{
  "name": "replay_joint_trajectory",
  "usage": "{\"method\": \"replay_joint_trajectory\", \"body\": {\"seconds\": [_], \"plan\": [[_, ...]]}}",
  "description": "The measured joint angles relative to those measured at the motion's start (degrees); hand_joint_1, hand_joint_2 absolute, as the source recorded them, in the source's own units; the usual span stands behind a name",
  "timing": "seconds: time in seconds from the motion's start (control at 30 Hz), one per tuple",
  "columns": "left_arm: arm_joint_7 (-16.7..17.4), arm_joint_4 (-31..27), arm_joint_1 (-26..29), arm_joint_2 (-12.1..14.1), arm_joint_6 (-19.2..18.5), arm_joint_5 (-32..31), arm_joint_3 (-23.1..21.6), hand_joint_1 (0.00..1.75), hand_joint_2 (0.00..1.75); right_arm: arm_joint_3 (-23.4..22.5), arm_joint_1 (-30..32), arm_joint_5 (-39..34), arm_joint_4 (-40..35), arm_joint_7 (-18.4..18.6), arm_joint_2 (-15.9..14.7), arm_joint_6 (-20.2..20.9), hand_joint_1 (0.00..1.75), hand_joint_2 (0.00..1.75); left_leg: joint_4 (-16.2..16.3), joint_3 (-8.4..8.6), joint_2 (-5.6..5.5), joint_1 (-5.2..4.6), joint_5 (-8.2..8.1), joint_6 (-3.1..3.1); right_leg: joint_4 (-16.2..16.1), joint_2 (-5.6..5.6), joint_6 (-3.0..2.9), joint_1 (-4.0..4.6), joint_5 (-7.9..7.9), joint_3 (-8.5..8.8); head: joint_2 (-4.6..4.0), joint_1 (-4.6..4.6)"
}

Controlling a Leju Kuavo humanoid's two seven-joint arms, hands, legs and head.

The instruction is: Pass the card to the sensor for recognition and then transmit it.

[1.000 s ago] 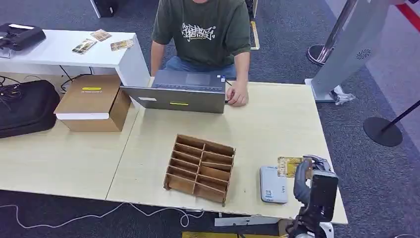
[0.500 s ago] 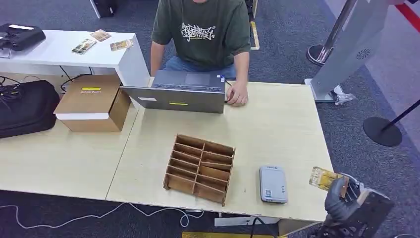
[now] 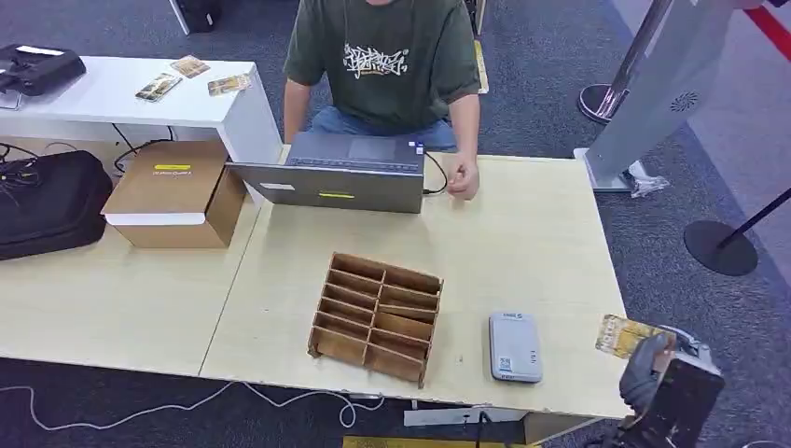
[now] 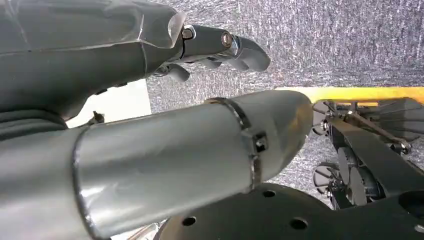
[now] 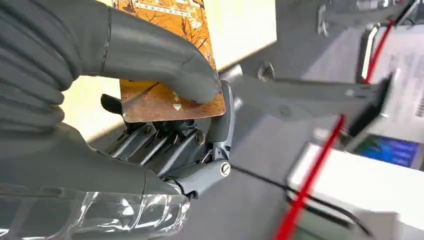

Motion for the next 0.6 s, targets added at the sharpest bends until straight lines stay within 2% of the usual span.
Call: {"method": "replay_joint_trajectory", "body": {"seconds": [0.1, 0.17, 0.4, 0.6], "plan": [[0.0, 0.0, 0.0, -0.1, 0.0, -0.8, 0.0, 0.00, 0.00, 0.1, -0.1, 10.4, -0.3, -0.8, 0.0, -4.8, 1.75, 1.75, 0.0, 0.00, 0.00, 0.01, 0.00, 0.00, 0.0, 0.00, 0.00, 0.00, 0.00, 0.01, 0.00, 0.00], [0.0, 0.0, -0.1, -0.1, -0.1, -1.4, 0.0, 0.00, 0.00, 0.1, -0.2, 15.3, -0.4, -1.2, 0.0, -6.3, 1.75, 1.75, 0.0, 0.00, 0.00, 0.01, 0.00, 0.00, 0.0, 0.00, 0.00, 0.00, 0.00, 0.02, 0.00, 0.00], [-0.6, 0.0, -0.2, 0.1, 0.5, -4.3, 0.0, 0.00, 0.00, -0.4, -3.5, 32.1, -0.9, -1.9, -0.4, -6.5, 1.75, 1.75, 0.0, 0.01, -0.02, 0.01, 0.01, 0.00, 0.0, -0.03, 0.00, 0.00, 0.01, 0.06, 0.00, 0.02], [-0.7, 0.0, -0.5, 0.4, 0.7, -6.7, 0.0, 0.00, 0.00, -0.7, -8.3, 41.4, 0.6, -2.3, -1.2, -6.5, 1.75, 1.75, 0.0, 0.02, -0.03, 0.01, 0.01, 0.00, 0.0, -0.04, 0.01, 0.00, 0.02, 0.13, 0.00, 0.02]]}}
